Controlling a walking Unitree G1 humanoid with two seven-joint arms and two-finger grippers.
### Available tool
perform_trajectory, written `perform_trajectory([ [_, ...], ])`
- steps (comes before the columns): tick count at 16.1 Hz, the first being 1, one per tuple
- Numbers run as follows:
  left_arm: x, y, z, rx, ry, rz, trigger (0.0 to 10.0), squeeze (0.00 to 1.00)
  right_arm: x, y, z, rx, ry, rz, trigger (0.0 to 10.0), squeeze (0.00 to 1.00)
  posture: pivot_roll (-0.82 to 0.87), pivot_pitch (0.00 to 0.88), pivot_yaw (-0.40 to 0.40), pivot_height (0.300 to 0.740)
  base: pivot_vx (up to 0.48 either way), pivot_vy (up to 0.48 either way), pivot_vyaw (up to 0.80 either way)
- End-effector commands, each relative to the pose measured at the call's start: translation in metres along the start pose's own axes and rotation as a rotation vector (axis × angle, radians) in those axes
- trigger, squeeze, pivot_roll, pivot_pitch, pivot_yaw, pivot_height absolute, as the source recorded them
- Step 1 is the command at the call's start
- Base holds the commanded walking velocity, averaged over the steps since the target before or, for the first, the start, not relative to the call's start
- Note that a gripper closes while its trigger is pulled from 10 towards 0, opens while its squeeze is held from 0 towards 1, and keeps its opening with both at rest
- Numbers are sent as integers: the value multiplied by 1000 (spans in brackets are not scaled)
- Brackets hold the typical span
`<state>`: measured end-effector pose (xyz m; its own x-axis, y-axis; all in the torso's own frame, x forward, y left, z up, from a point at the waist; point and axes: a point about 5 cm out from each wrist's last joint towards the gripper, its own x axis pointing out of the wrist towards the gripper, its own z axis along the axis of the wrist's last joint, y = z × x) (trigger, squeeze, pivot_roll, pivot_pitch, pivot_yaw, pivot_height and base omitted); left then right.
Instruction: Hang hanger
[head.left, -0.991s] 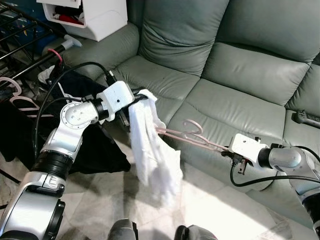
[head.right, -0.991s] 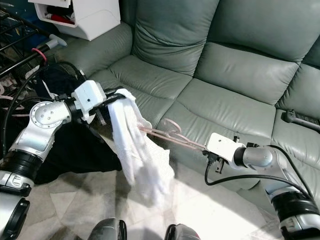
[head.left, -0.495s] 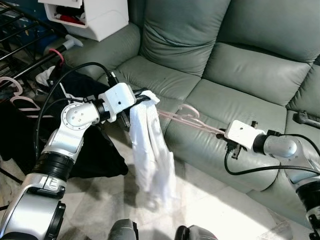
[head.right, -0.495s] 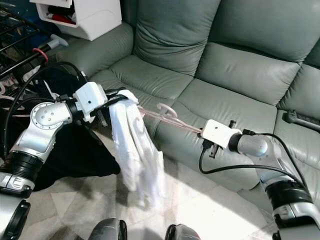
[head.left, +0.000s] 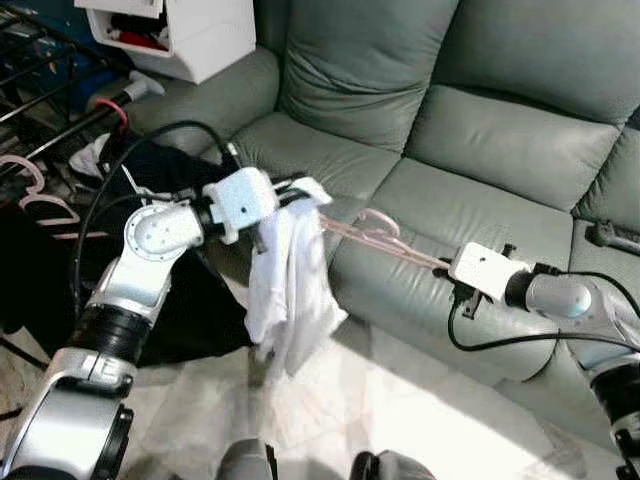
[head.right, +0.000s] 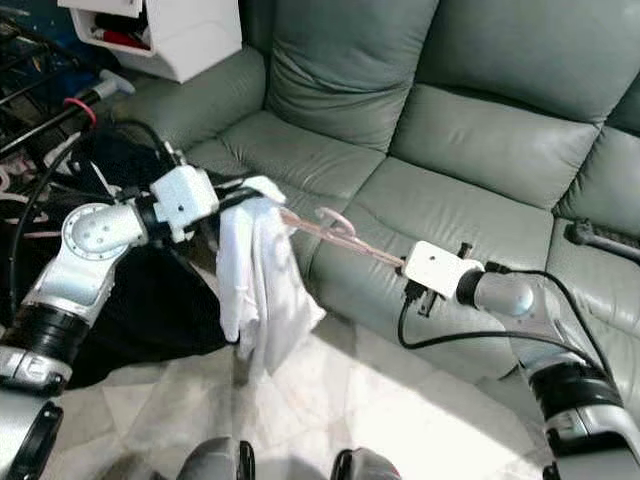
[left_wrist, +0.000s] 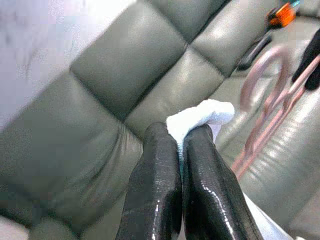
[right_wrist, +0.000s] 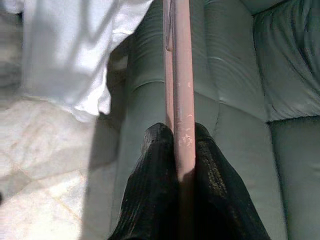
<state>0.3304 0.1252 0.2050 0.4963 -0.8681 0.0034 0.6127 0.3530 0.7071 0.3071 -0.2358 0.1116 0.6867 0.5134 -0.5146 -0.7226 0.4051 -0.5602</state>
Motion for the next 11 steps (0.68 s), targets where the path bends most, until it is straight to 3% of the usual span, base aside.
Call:
perform_trajectory([
  [1, 5, 0, 18, 66, -88, -30, 10000, 0, -1, 1, -3, 51, -6, 7, 10000, 0, -24, 67, 44, 740, 0, 0, 0],
  [2, 6, -1, 20, 73, -100, -39, 10000, 0, -1, 2, -5, 68, -6, 7, 10000, 0, -24, 67, 44, 740, 0, 0, 0],
  [5, 18, -7, 47, -22, -223, -51, 10000, 0, 3, 3, -12, 320, -70, -72, 10000, 0, -23, 69, 38, 740, 0, 0, 0],
  [8, 22, -23, 56, -63, -269, -108, 10000, 0, 7, -12, -11, 580, -156, -212, 10000, 0, -21, 69, 35, 740, 0, 0, 0],
  [10, 26, -31, 62, -60, -295, -139, 10000, 0, 8, -22, -18, 677, -140, -314, 10000, 0, -17, 67, 31, 740, 0, 0, 0],
  [11, 30, -38, 71, -69, -329, -163, 10000, 0, 9, -30, -19, 779, -143, -402, 10000, 0, -15, 68, 30, 740, 0, 0, 0],
])
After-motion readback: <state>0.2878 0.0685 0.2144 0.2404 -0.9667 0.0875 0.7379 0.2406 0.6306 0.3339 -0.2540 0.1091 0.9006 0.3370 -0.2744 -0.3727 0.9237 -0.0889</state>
